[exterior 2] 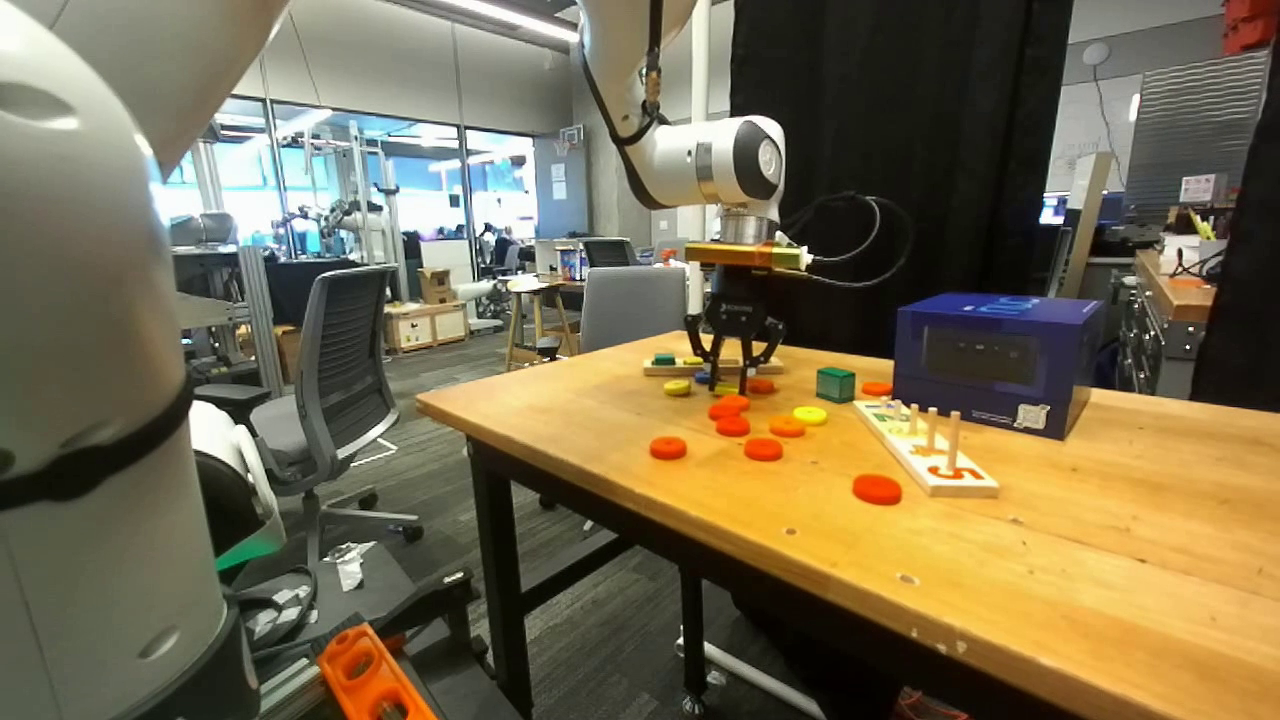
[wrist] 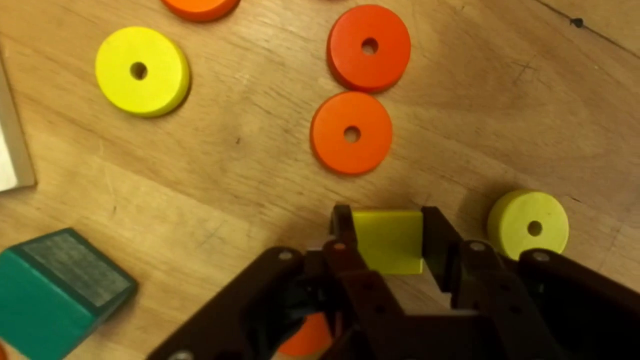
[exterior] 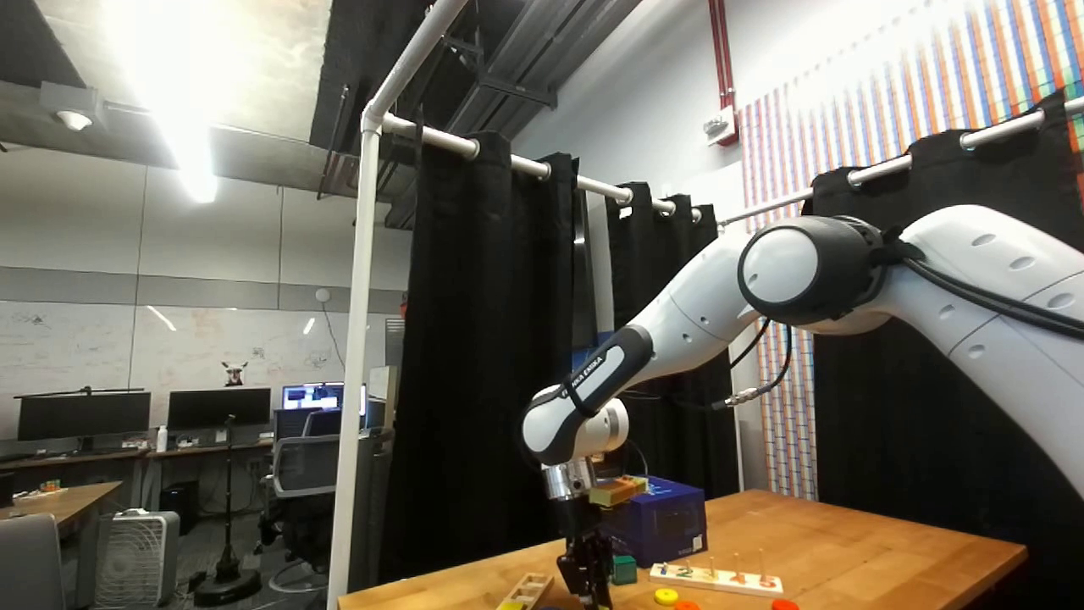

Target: Pick the yellow square and put it on the wooden object

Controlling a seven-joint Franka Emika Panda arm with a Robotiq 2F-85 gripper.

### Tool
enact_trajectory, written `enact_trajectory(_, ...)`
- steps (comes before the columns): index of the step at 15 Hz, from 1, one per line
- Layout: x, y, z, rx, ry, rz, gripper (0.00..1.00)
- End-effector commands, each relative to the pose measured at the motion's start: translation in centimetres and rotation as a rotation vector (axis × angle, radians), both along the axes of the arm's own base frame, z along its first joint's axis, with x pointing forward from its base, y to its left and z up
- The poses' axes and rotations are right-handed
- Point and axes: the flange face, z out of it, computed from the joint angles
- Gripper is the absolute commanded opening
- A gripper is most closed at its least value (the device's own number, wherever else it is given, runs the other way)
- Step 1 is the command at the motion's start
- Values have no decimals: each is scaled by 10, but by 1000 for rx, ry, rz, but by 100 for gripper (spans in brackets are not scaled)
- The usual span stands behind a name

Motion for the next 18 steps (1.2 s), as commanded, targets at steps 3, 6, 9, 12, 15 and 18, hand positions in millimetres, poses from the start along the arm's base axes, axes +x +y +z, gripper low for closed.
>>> enact_trajectory(3,2,20,35,-6,-17,26,25)
enact_trajectory(6,3,31,55,-11,-30,40,25)
enact_trajectory(9,10,41,68,-16,-46,65,25)
enact_trajectory(12,20,47,73,-20,-72,97,25)
enact_trajectory(15,31,50,71,-33,-94,139,25)
enact_trajectory(18,42,53,64,-34,-101,186,25)
